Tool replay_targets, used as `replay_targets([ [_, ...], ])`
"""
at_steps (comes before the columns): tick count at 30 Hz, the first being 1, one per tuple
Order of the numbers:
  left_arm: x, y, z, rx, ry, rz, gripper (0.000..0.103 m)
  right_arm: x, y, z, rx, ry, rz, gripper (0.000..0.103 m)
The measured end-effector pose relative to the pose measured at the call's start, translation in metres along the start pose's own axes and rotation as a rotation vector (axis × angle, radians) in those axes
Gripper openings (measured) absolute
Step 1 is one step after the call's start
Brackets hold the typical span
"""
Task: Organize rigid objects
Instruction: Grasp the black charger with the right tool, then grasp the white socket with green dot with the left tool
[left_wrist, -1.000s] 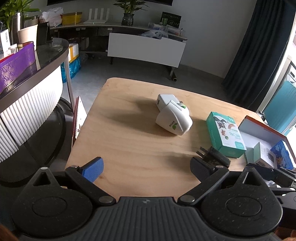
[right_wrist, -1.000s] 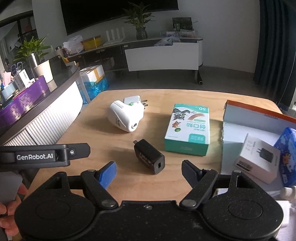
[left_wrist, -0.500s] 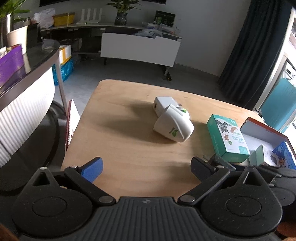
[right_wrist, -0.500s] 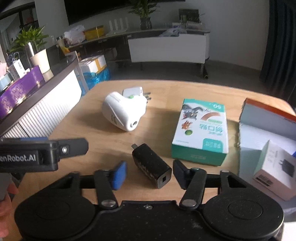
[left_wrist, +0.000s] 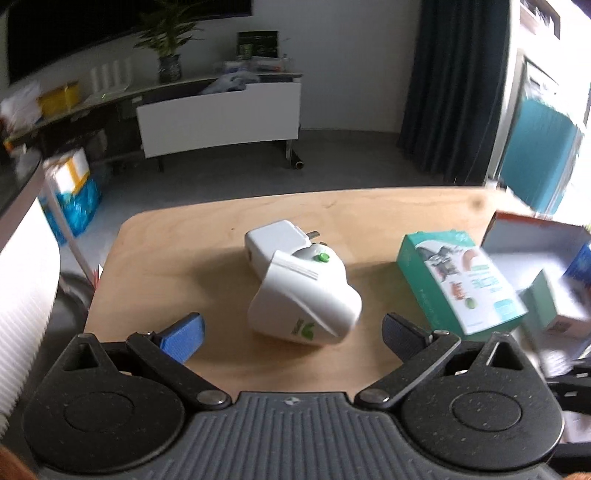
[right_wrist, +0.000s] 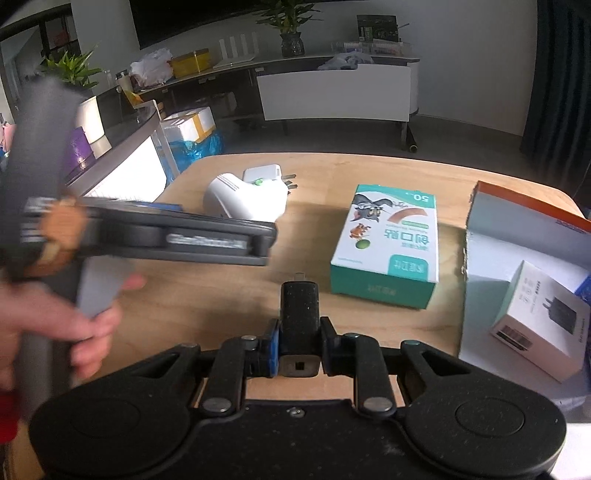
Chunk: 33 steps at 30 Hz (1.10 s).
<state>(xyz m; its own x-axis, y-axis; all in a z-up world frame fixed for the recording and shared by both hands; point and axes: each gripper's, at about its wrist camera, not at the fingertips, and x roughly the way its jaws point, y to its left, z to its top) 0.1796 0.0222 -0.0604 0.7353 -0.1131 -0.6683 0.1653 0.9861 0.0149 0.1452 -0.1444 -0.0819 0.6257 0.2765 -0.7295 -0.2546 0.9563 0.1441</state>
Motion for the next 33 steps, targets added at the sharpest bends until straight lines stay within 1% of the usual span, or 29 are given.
replay_targets([
  [2,0.008,-0.001,0.001,0.038,-0.009,-0.003,0.103,-0.004,-0.002,-0.001,0.004,-0.001,0.009,0.026],
  [7,0.025,-0.001,0.005,0.056,-0.021,0.002,0.102,-0.008,-0.005,-0.003,0.009,-0.010,0.006,0.026],
  [9,0.027,-0.001,0.005,0.054,-0.019,-0.013,0.086,-0.009,-0.006,-0.003,0.015,-0.011,0.005,0.026],
  [10,0.026,0.000,0.004,0.044,-0.026,-0.025,0.080,-0.009,-0.007,-0.003,0.018,-0.014,0.004,0.026],
  [11,0.023,-0.003,0.005,0.044,-0.031,-0.024,0.065,-0.010,-0.008,-0.003,0.020,-0.016,0.003,0.026],
  [12,0.021,-0.005,0.005,0.051,-0.038,-0.022,0.061,-0.011,-0.008,-0.004,0.024,-0.017,0.003,0.026],
  [17,0.002,-0.011,-0.005,0.019,-0.032,-0.039,0.060,-0.021,-0.008,-0.005,0.034,-0.038,-0.002,0.026],
  [20,-0.017,-0.015,-0.015,-0.001,-0.033,-0.046,0.060,-0.029,-0.008,-0.007,0.039,-0.051,-0.007,0.026],
  [22,-0.034,-0.018,-0.021,-0.033,-0.027,-0.042,0.060,-0.036,-0.008,-0.007,0.047,-0.062,-0.012,0.026],
  [25,-0.059,-0.023,-0.030,-0.067,-0.019,-0.018,0.060,-0.048,-0.006,-0.009,0.049,-0.083,-0.012,0.026],
  [30,-0.101,-0.030,-0.043,-0.126,-0.049,0.019,0.060,-0.067,-0.002,-0.012,0.050,-0.113,-0.018,0.026],
  [33,-0.114,-0.032,-0.042,-0.156,-0.054,0.029,0.060,-0.078,0.001,-0.014,0.047,-0.124,-0.021,0.026],
])
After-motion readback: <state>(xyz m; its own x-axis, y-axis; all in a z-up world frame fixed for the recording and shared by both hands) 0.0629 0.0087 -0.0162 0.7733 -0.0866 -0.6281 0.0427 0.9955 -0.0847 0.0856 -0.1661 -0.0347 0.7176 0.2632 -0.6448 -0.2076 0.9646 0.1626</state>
